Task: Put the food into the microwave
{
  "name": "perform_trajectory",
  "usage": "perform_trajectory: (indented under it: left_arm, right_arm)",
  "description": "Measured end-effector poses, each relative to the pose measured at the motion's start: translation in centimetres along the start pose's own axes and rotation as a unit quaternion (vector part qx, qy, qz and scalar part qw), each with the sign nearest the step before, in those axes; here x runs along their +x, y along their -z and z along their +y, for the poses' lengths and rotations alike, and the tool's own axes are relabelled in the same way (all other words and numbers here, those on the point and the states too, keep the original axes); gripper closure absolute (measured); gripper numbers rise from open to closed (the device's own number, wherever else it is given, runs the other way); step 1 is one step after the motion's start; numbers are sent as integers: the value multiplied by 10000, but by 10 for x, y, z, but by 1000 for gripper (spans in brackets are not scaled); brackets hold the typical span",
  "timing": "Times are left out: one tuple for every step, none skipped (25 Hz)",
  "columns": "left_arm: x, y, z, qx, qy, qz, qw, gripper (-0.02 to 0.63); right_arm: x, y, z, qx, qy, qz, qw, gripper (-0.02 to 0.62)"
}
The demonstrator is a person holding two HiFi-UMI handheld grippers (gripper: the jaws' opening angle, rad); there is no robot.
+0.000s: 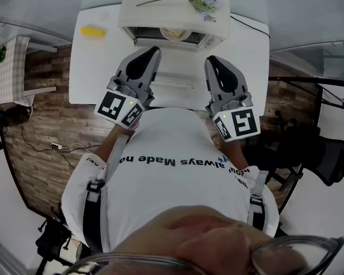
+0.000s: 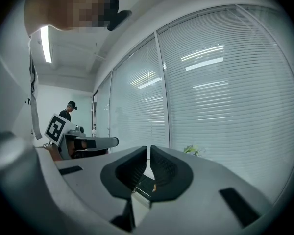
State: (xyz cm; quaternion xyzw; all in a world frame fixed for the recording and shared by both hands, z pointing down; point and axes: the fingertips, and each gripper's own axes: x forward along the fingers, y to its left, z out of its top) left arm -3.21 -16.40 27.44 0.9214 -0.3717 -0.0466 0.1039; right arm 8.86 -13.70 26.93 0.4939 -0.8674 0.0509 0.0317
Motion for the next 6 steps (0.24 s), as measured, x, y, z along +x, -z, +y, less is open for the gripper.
perform_trajectory:
  left_arm:
    - [0,0,0,-5,3,1,10000,592]
    - [-1,-1,1,-11,5,0,10000,592]
    - [-1,-1,1,-15,5,-2,10000,592]
    - [-1,-1,2,-16,7,-6,10000,592]
    - [-1,-2,3,-15,8,-10,10000,592]
    - [0,-2,3,-13,10,-14,10000,592]
  right_arm:
    - [0,0,0,-7,7,3,10000,569]
    - [0,-1,1,-13,11,5,10000,569]
    - [0,-1,1,-19,13,5,10000,569]
    - [1,-2,1,-22,15,2,10000,569]
    - [1,-2,1,-26,15,-3,10000,569]
    - [2,-2,1,-29,16,-7,10000,569]
